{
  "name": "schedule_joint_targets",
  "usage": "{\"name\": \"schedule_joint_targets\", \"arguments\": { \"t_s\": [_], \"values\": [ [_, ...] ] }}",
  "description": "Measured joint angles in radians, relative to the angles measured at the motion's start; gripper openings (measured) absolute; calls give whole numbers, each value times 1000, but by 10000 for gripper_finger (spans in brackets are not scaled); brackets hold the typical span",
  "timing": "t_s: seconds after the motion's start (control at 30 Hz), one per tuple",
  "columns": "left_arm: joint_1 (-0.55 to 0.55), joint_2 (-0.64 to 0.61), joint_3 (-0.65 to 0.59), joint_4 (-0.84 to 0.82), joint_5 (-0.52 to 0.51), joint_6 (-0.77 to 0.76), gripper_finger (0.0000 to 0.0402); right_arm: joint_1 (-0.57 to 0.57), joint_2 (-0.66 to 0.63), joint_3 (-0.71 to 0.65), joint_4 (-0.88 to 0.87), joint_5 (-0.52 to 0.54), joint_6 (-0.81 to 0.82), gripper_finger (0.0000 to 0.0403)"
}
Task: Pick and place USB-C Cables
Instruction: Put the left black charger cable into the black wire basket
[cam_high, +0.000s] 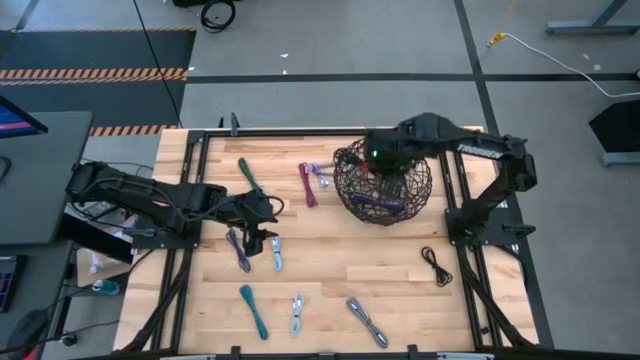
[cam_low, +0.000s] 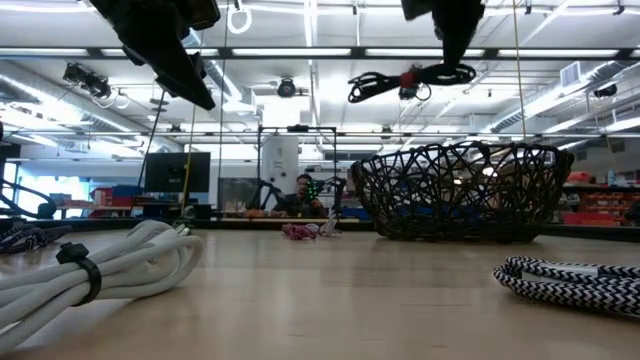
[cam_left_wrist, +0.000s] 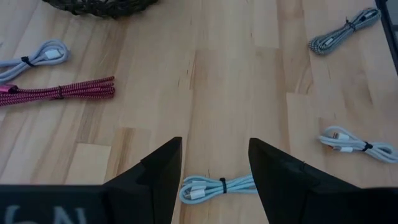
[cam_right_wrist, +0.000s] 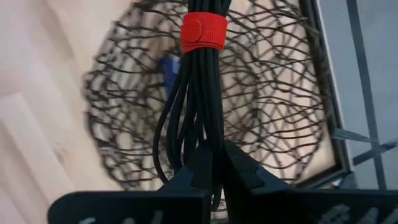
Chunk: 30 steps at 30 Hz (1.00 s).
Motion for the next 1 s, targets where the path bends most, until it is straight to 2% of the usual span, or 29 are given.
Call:
{"name": "schedule_joint_targets", "arguments": {
  "t_s": [0.2,0.47,0.63,0.77,1.0],
  "values": [
    [0,0,0,2,-40,-21,192,-142,-7,-109,1,-64,-132,18],
    [0,0,0,3,-84,-28,192,-190,-8,-438,44,-141,-216,18],
    [0,0,0,3,-92,-47,192,-190,-9,-591,232,-198,-211,18],
    [0,0,0,3,-93,-54,192,-190,-9,-660,398,-228,-207,18],
    [0,0,0,4,-93,-55,192,-190,-9,-725,504,-243,-191,18]
  ]
}}
